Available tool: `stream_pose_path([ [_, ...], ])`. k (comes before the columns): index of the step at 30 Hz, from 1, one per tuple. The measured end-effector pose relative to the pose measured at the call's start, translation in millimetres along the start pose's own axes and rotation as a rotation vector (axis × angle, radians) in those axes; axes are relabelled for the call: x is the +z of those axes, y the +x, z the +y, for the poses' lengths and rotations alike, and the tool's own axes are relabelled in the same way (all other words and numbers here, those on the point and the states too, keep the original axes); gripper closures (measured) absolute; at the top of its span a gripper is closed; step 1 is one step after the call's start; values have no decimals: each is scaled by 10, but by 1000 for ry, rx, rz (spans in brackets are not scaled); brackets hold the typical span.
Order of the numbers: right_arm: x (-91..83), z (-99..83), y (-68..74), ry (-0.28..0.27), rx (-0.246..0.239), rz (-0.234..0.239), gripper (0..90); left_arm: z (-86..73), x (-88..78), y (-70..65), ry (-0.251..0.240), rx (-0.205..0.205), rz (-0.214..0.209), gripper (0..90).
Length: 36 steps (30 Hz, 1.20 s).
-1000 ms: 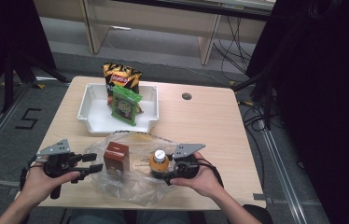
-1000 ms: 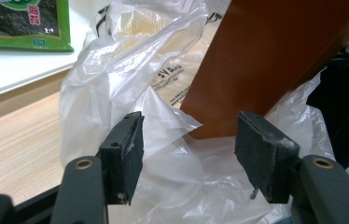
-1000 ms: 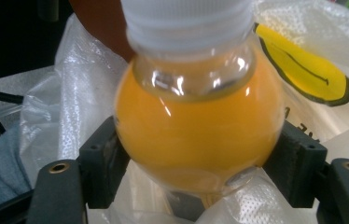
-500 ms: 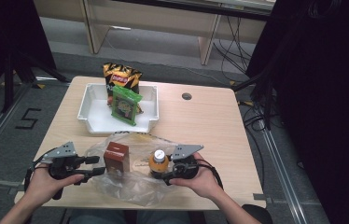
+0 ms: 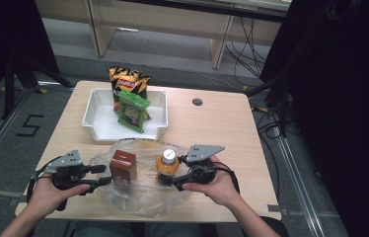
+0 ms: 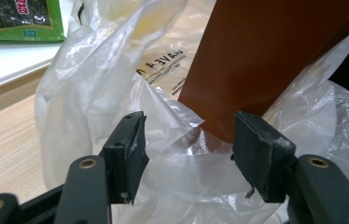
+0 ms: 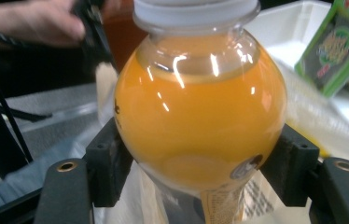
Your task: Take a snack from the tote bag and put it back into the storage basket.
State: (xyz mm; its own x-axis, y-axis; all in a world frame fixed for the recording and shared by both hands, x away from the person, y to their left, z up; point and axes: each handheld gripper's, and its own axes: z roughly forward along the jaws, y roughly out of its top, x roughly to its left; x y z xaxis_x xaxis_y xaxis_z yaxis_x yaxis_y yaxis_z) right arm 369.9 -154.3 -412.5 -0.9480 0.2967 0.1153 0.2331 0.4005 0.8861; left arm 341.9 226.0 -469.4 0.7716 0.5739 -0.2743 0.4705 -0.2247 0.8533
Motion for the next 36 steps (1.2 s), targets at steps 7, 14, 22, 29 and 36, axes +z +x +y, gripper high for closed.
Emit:
stream_pose_path([
  [7, -116, 229, -17, -68, -8, -9, 342, -2, 27, -14, 6, 0, 7, 437],
  [14, -194, 311, -37, -91, 22, -18, 342, -3, 28, -12, 7, 6, 8, 437],
  [22, -266, 496, -87, -137, 9, -46, 342, -1, 29, -18, 5, 5, 6, 436],
  [29, -278, 630, -149, -165, 3, -82, 343, -2, 25, -16, 12, 17, 12, 434],
  [36, -291, 731, -208, -183, 20, -81, 343, -1, 27, -12, 13, 22, 12, 433],
])
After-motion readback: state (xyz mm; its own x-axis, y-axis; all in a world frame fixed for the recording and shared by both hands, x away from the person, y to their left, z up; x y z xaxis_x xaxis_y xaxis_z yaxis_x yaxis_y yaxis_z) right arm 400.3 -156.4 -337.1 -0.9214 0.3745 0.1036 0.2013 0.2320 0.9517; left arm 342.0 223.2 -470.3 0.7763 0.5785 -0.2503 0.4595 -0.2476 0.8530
